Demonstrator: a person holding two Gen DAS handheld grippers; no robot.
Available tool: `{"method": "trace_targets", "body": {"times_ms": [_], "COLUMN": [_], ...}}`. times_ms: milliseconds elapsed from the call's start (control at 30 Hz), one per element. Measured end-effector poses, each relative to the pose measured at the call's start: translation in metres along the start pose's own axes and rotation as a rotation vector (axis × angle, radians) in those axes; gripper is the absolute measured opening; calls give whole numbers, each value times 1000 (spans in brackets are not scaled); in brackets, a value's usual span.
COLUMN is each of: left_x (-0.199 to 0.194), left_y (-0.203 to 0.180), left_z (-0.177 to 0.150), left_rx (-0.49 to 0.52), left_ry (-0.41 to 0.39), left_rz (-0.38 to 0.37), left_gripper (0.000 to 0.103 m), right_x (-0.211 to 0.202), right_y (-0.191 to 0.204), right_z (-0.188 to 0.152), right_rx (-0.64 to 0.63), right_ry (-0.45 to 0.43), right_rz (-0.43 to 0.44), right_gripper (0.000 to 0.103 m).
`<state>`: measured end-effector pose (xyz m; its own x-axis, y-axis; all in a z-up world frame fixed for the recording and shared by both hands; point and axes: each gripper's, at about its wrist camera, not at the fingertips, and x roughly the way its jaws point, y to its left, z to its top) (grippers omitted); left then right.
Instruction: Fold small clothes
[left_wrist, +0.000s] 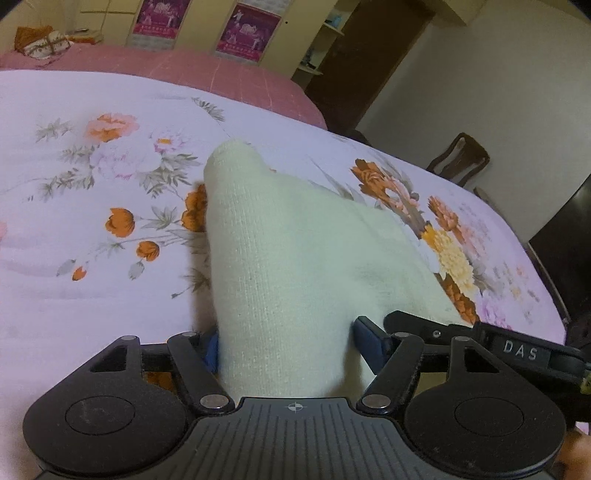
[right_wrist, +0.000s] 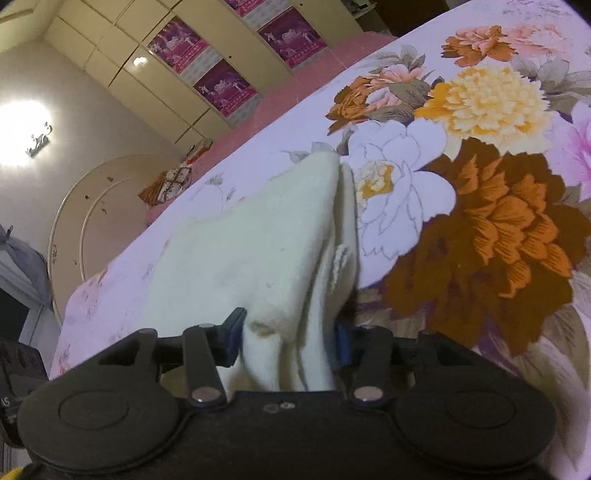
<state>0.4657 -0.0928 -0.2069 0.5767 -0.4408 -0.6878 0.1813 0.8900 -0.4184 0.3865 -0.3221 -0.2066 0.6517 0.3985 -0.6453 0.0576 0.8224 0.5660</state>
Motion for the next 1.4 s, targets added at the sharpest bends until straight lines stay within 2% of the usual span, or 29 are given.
{"method": "trace_targets", "body": {"times_ms": [67, 133, 200, 433, 633, 833, 1100, 1233, 1367, 1400], "left_x": [-3, -8, -12, -31, -71, -124, -177, -178, -160, -155], "left_y": [-2, -6, -8, -9, 9, 63, 166, 219, 258, 267], "left_z": [1, 2, 4, 7, 17, 28, 38, 39, 29, 24], "left_rx": [12, 38, 58, 75, 68, 41, 18, -19, -9, -20], "left_ry": [-5, -12, -16, -40, -89, -151, -190, -180, -145, -137], "left_rz": [7, 10, 15, 1, 13, 76, 160, 175, 220, 214], "left_gripper": [61, 50, 47, 43, 43, 43, 43, 43, 44, 57], "right_x": [-3, -9, -13, -26, -32, -13, 45, 79, 112, 119], "right_y": [9, 15, 21, 45, 78, 134, 220, 250, 257, 255], "right_z": [-3, -5, -5, -2, 1, -6, -36, -51, -67, -71], "right_rx": [-33, -57, -72, -111, -136, -178, -208, -221, -213, -206], "right_ry": [-14, -33, -51, -87, -112, -93, -59, -44, 2, 19], "right_rz": [-19, -31, -33, -10, 39, 120, 205, 202, 150, 130], "right_gripper": [37, 35, 34, 33, 33, 33, 33, 33, 33, 35]}}
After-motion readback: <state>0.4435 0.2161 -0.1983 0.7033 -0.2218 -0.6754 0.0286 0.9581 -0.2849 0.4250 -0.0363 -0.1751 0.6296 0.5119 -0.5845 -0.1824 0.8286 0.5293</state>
